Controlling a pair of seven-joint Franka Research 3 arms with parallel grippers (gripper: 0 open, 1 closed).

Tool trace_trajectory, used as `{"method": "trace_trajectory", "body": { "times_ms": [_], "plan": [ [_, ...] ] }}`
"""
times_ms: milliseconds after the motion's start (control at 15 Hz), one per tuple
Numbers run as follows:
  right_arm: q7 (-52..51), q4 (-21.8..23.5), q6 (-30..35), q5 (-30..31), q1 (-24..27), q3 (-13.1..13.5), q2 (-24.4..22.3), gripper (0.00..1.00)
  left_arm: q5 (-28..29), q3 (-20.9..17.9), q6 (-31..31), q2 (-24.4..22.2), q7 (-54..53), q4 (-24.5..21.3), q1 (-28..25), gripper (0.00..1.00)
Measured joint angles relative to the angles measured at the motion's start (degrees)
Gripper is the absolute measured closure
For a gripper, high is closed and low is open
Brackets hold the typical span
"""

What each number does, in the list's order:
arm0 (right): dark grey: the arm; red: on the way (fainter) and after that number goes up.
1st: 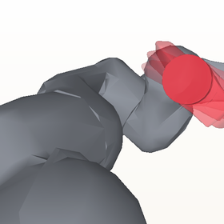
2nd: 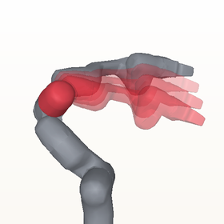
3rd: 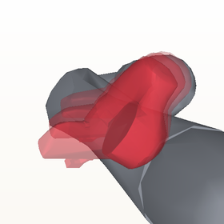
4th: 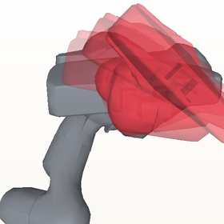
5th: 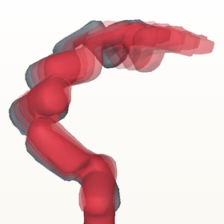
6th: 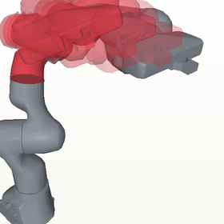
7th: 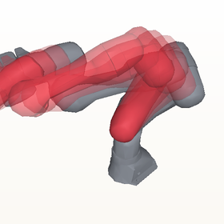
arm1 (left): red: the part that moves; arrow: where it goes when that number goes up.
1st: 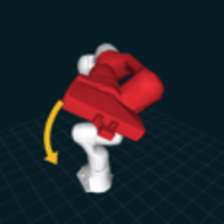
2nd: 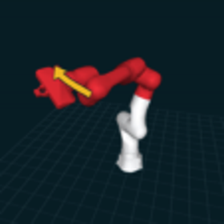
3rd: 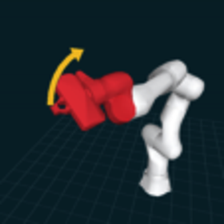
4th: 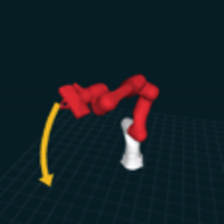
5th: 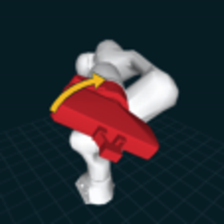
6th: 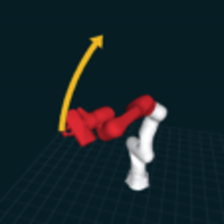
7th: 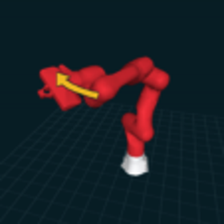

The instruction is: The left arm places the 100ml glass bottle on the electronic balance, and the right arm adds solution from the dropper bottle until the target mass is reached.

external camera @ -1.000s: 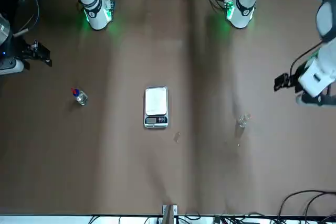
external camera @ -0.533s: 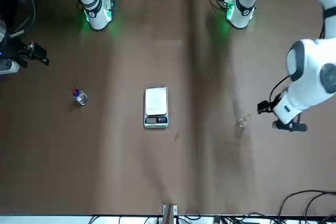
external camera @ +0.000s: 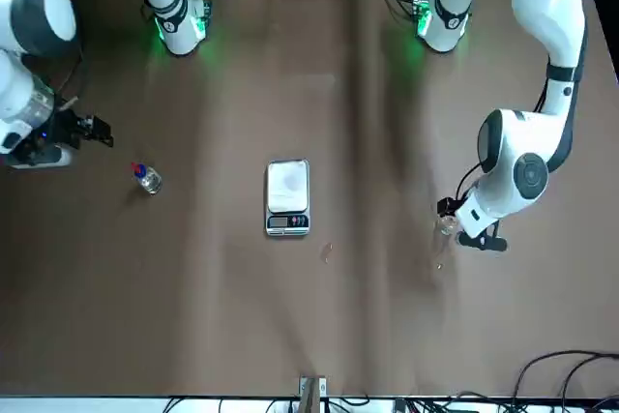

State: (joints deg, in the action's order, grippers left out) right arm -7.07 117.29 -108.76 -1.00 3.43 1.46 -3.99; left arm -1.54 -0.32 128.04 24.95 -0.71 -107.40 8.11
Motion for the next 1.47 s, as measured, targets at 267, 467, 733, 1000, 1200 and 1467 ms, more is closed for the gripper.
{"method": "trace_trajectory", "body": {
  "times_ms": [267,467,733,1000,1200,1467],
  "plan": [
    [0.05,5.26,-5.96,-0.01,0.51,0.04,-0.01,0.04,0.0,0.02,0.16,0.87,0.01,-0.03,-0.16,0.01],
    [0.07,8.63,-10.05,-0.04,0.78,0.11,-0.02,0.12,0.0,0.02,0.79,1.26,0.01,-0.04,-0.19,0.04],
    [0.11,13.28,-16.52,-0.05,1.78,0.13,-0.01,0.19,0.0,0.02,1.4,2.12,0.01,-0.06,-0.23,0.2],
    [2.87,15.69,-21.05,-0.09,1.97,0.06,0.59,0.3,0.0,0.0,1.6,2.23,0.51,0.02,-0.31,0.43],
    [4.15,15.93,-21.63,-0.1,1.93,-0.15,2.56,0.33,0.0,0.01,1.63,2.24,0.55,0.02,-0.27,0.44],
    [4.27,15.95,-22.36,-0.12,1.91,-0.2,5.3,0.37,0.0,-0.01,1.63,2.23,0.58,0.05,-0.28,0.52]
  ]
}}
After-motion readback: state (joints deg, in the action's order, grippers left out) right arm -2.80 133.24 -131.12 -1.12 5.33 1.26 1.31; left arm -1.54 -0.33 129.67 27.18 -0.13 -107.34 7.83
